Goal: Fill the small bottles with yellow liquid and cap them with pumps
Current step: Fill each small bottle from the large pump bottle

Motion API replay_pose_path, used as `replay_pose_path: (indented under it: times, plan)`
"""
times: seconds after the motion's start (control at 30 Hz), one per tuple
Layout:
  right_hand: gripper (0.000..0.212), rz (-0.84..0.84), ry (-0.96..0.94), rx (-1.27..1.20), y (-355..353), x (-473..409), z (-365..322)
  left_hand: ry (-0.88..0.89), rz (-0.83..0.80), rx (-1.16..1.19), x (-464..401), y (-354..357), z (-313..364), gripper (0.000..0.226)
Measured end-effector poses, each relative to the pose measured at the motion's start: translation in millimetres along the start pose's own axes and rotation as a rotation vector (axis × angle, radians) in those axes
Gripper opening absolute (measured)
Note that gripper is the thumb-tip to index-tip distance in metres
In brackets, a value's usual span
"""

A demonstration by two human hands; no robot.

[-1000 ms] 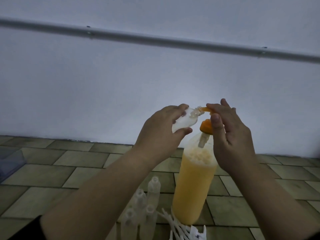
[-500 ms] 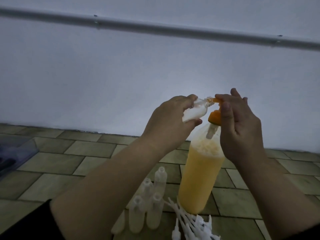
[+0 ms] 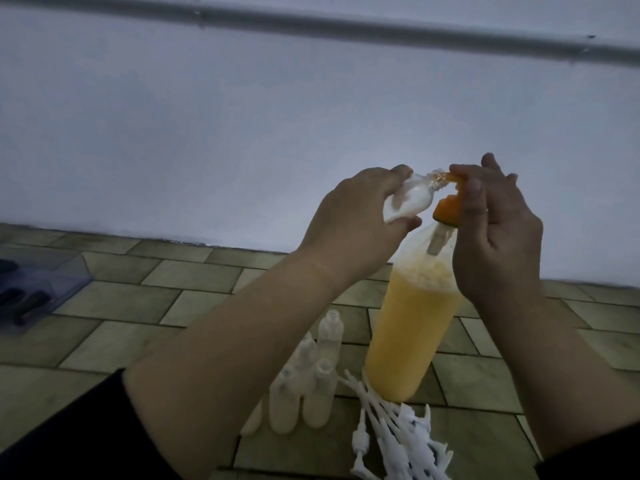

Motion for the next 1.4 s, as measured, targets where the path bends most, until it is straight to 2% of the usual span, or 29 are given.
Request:
replay_pose_path:
  times: [0.27, 0.5, 0.77, 1.0, 1.17, 1.4]
  plan:
    - [0.049, -0.103, -0.047, 0.053, -14, -11, -13, 0.007, 0.005, -0.035, -6, -12, 2, 0.051]
    - [0.045, -0.012, -0.017, 0.027, -7, 4, -2, 0.024, -0.008, -0.018, -1, 1, 3, 0.048]
    - [0.054, -0.024, -0.012, 0.046, -10, -9, -11, 0.018, 0.030, -0.075, -8, -8, 5, 0.050]
    - [0.045, 0.023, -0.022, 0.064, 6, 4, -3, 0.007, 0.006, -0.054, -1, -1, -4, 0.046]
    - [0.051, -0.036, -0.028, 0.064, -1, -4, -10, -0.005, 0.008, -0.070, -5, -5, -2, 0.047]
    - [0.050, 0.018, -0.024, 0.139, -1, 0, -6, 0.028, 0.036, -0.065, -6, -1, 3, 0.048]
Point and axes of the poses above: each hand's wrist, its own x-axis away from the middle knuckle, its own y-axis out of the palm, z = x × y, the point moved 3 cm from there along -x, towards the middle knuckle, and after that the axes turned 4 degrees about -z, right-handed, at the moved point
